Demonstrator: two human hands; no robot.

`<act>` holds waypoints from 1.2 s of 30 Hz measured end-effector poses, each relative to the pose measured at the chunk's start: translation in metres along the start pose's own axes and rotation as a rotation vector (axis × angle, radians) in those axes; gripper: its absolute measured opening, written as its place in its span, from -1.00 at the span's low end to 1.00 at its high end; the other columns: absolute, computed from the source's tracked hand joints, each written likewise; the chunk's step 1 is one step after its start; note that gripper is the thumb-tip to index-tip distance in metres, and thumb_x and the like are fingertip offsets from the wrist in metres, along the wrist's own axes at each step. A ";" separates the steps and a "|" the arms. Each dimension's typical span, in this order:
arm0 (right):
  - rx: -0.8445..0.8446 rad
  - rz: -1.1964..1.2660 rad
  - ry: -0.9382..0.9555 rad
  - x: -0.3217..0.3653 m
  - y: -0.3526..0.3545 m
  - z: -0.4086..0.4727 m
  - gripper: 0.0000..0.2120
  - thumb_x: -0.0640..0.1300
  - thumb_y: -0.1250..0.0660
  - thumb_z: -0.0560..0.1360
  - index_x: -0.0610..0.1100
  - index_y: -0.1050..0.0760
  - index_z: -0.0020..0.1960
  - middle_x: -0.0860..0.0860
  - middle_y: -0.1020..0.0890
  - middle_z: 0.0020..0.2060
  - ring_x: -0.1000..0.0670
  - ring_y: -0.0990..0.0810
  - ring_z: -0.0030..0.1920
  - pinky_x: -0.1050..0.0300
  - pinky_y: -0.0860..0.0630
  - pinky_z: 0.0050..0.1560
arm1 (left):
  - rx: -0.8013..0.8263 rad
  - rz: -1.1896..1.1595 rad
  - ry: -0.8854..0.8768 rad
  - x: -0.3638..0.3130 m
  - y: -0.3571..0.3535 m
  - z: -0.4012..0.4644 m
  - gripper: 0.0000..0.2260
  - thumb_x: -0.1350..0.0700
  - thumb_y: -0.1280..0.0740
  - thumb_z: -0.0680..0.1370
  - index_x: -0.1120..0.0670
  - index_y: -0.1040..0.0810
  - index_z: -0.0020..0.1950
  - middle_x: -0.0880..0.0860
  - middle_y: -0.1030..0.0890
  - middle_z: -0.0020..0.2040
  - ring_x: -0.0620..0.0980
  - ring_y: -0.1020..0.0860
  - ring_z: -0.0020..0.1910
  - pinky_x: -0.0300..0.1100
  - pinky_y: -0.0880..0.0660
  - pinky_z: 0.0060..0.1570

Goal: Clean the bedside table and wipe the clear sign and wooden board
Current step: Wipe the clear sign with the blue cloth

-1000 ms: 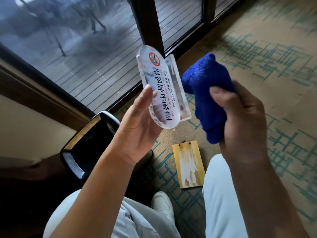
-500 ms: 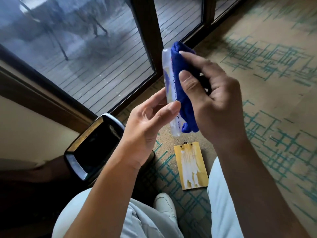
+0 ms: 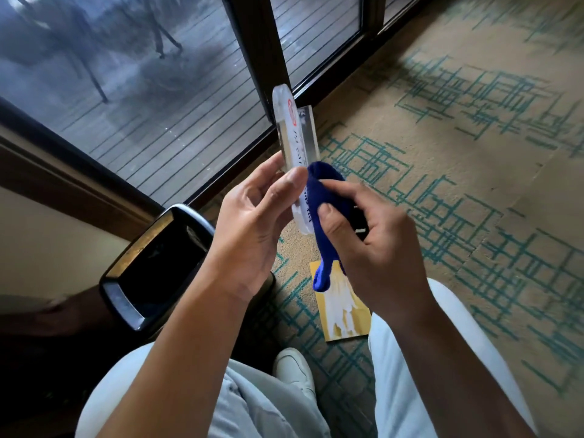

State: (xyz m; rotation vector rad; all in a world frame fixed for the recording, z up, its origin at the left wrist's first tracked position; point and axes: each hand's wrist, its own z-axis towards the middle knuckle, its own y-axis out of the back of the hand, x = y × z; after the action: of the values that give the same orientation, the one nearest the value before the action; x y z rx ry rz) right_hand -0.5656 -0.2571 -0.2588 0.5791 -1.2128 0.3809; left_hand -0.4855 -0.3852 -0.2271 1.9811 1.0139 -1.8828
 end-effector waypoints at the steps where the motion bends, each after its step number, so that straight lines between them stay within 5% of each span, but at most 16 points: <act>1: -0.011 -0.005 0.005 0.000 -0.001 -0.002 -0.73 -0.05 -0.31 0.56 -0.05 -0.61 0.22 0.07 -0.67 -0.01 0.06 -0.63 -0.02 0.05 -0.57 0.03 | -0.004 -0.030 0.009 -0.001 -0.001 0.000 -0.41 0.11 -0.48 0.51 0.37 -0.39 0.43 0.34 -0.53 0.21 0.26 -0.50 0.17 0.28 -0.35 0.38; 9: 0.123 -0.028 -0.026 0.004 0.001 -0.008 -0.77 -0.03 -0.33 0.49 -0.04 -0.65 0.09 0.09 -0.67 -0.12 0.13 -0.61 -0.13 0.27 -0.46 -0.10 | -0.028 -0.185 0.013 -0.013 0.002 0.000 -0.18 -0.01 -0.59 0.39 0.38 -0.34 0.47 0.45 -0.39 0.40 0.28 -0.42 0.30 0.32 -0.22 0.49; 14: -0.009 0.168 -0.106 0.010 0.019 0.007 -0.83 -0.05 -0.34 0.51 0.01 -0.68 0.02 0.14 -0.72 -0.19 0.14 -0.67 -0.15 0.27 -0.50 -0.14 | -0.005 -0.091 0.033 -0.009 0.000 -0.002 -0.35 -0.05 -0.60 0.35 0.26 -0.56 0.32 0.23 -0.61 0.17 0.15 -0.58 0.14 0.08 -0.50 0.27; 23: -0.141 0.143 0.067 0.035 0.022 0.058 -0.84 -0.16 -0.34 0.58 -0.08 -0.67 0.09 0.10 -0.72 -0.12 0.15 -0.67 -0.08 0.22 -0.57 -0.01 | 0.111 0.082 0.055 -0.005 -0.001 -0.013 -0.26 -0.03 -0.58 0.39 0.27 -0.44 0.45 0.38 -0.51 0.36 0.39 -0.49 0.32 0.31 -0.33 0.43; 26: -0.216 0.104 0.122 0.038 0.021 0.071 -0.88 -0.15 -0.39 0.55 -0.11 -0.63 0.07 0.12 -0.66 -0.17 0.22 -0.61 -0.17 0.31 -0.52 -0.10 | 0.141 0.102 0.039 -0.003 0.000 -0.014 -0.26 -0.02 -0.58 0.40 0.27 -0.42 0.46 0.39 -0.50 0.37 0.50 -0.39 0.38 0.42 -0.25 0.44; 36: -0.217 -0.188 0.246 0.030 0.001 0.049 -0.87 -0.07 -0.39 0.53 -0.04 -0.66 0.05 0.00 -0.63 -0.13 0.03 -0.59 -0.14 0.09 -0.54 -0.05 | 0.113 0.168 -0.053 -0.003 0.001 -0.018 -0.41 0.11 -0.57 0.41 0.23 -0.51 0.39 0.34 -0.58 0.27 0.23 -0.58 0.22 0.13 -0.47 0.30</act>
State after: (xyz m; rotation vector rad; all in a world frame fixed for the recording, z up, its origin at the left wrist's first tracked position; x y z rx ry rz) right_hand -0.5940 -0.2864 -0.2189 0.4396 -0.9398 0.1527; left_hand -0.4706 -0.3759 -0.2222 1.9962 0.7170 -1.9279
